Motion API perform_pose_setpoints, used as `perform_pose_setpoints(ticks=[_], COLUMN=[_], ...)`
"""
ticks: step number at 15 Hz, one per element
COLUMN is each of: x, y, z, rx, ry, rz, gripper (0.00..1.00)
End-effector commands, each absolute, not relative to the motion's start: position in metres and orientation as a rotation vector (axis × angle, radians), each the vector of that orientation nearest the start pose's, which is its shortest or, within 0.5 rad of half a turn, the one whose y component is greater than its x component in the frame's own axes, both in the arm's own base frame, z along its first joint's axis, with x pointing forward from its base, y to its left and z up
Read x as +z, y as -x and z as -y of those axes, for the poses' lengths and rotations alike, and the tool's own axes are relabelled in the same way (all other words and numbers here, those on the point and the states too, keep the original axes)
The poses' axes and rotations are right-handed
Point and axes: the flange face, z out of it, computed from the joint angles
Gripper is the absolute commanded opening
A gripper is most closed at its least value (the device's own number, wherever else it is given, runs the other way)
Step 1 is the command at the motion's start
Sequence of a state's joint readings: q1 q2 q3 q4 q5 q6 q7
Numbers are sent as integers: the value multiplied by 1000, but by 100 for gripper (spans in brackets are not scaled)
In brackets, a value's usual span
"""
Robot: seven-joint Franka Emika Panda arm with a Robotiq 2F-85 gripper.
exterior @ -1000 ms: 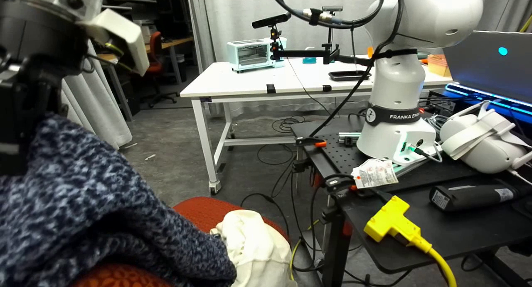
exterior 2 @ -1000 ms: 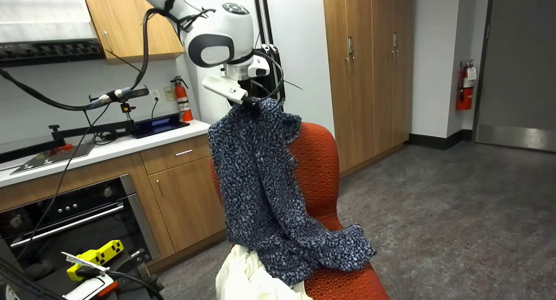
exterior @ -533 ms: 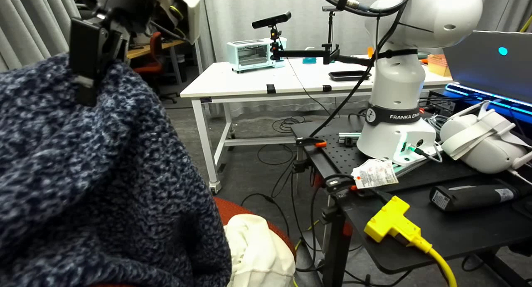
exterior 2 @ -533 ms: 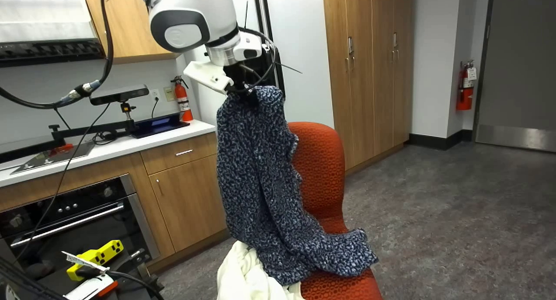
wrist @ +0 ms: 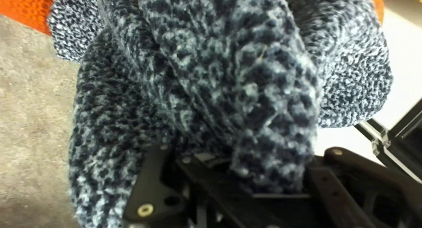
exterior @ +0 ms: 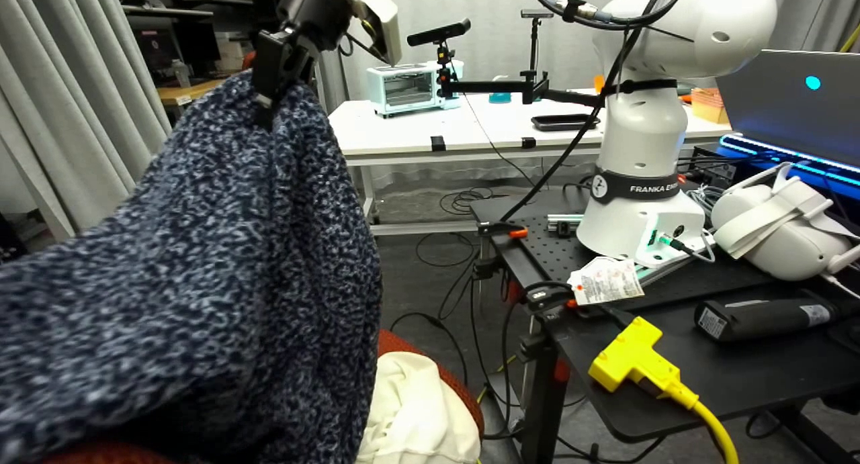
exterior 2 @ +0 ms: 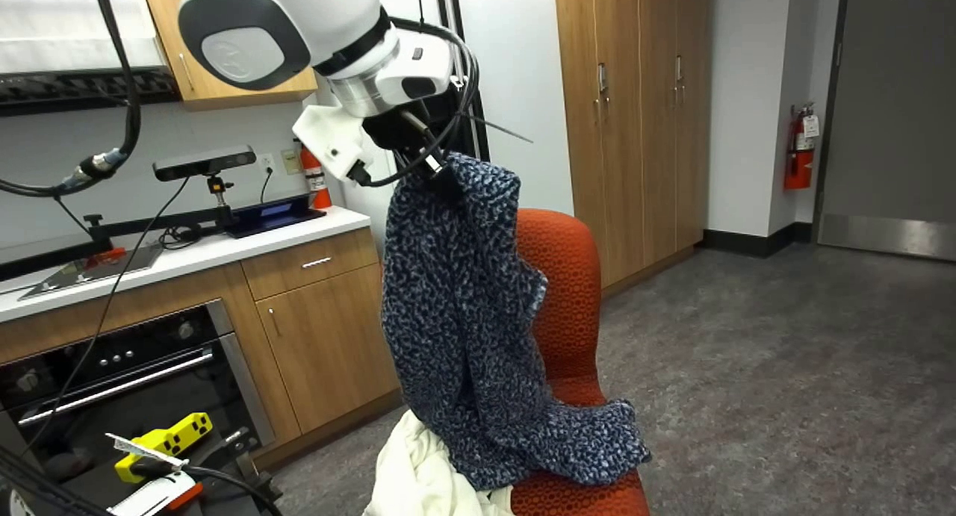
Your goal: Take the fleece from the backrest and put it on the seat of the chair
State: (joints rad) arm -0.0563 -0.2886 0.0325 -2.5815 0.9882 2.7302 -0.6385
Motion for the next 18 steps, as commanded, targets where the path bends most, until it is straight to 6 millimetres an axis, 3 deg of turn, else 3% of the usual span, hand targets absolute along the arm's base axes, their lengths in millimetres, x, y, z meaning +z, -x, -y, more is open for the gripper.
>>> perform_pose_setpoints(ticks=[1,4,7,10,14,18], x=[404,405,408,426,474,536], y=[-396,-381,-388,-405,-436,-446], z=[50,32,-7,-54,-98,-131], rx=[-801,-759,-663,-580,-611,-640], ry=[2589,2598,2634,2680,2733,2725], rz=[-389,-382,-324,-228,-112,-46], gripper=[0,0,0,0,0,0])
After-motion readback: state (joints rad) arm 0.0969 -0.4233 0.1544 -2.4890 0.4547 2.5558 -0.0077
